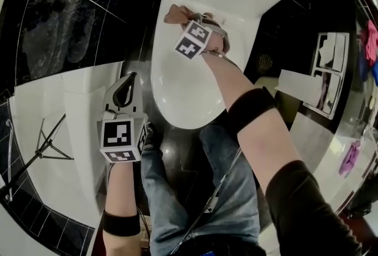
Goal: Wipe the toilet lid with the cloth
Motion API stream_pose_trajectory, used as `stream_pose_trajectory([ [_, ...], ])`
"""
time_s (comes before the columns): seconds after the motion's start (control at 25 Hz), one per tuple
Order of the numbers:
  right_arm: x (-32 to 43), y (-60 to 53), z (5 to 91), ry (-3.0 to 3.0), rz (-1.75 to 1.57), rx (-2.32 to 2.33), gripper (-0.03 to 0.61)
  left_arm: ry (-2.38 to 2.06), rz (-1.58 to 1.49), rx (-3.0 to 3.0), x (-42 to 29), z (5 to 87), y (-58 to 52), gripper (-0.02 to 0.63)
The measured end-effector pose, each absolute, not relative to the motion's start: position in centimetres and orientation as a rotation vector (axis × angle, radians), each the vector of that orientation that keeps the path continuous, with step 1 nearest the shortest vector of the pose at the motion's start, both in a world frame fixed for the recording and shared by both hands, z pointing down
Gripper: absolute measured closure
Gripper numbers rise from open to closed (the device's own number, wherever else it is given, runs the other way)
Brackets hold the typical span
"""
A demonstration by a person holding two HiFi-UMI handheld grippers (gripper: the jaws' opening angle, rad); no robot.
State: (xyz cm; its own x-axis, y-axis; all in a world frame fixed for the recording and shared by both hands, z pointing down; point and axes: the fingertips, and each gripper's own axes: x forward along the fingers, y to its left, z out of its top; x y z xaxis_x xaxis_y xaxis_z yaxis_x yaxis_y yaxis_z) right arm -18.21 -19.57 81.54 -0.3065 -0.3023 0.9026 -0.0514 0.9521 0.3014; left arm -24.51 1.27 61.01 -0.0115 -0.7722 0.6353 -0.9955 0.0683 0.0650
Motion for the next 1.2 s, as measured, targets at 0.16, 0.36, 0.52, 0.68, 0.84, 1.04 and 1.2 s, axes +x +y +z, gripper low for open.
stream_pose_trajectory([
  [0.16, -20.8, -16.9, 81.7, -1.862, -0.343, 0.165, 0.508, -1.845, 0.554, 1.722, -26.1, 61.2, 3.2, 0.612],
  [0.36, -22.5, -11.8, 82.1, -1.843, -0.415, 0.011, 0.508, -1.850, 0.543, 1.705, -27.3, 61.2, 5.5, 0.612],
  [0.52, -23.1, -6.9, 82.5, -1.841, -0.449, -0.096, 0.508, -1.841, 0.541, 1.723, -27.9, 60.8, 6.5, 0.612],
  [0.68, -22.5, -1.5, 82.7, -1.847, -0.417, -0.146, 0.508, -1.823, 0.540, 1.745, -28.3, 60.2, 7.4, 0.612],
  [0.84, -20.9, 3.9, 82.9, -1.837, -0.383, -0.192, 0.508, -1.808, 0.531, 1.770, -28.5, 59.3, 7.9, 0.612],
  [1.04, -18.4, 9.6, 83.1, -1.830, -0.349, -0.225, 0.508, -1.785, 0.536, 1.822, -28.1, 58.1, 7.5, 0.612],
  [1.2, -15.4, 13.5, 83.2, -1.814, -0.312, -0.251, 0.506, -1.766, 0.539, 1.854, -27.4, 57.1, 7.2, 0.612],
])
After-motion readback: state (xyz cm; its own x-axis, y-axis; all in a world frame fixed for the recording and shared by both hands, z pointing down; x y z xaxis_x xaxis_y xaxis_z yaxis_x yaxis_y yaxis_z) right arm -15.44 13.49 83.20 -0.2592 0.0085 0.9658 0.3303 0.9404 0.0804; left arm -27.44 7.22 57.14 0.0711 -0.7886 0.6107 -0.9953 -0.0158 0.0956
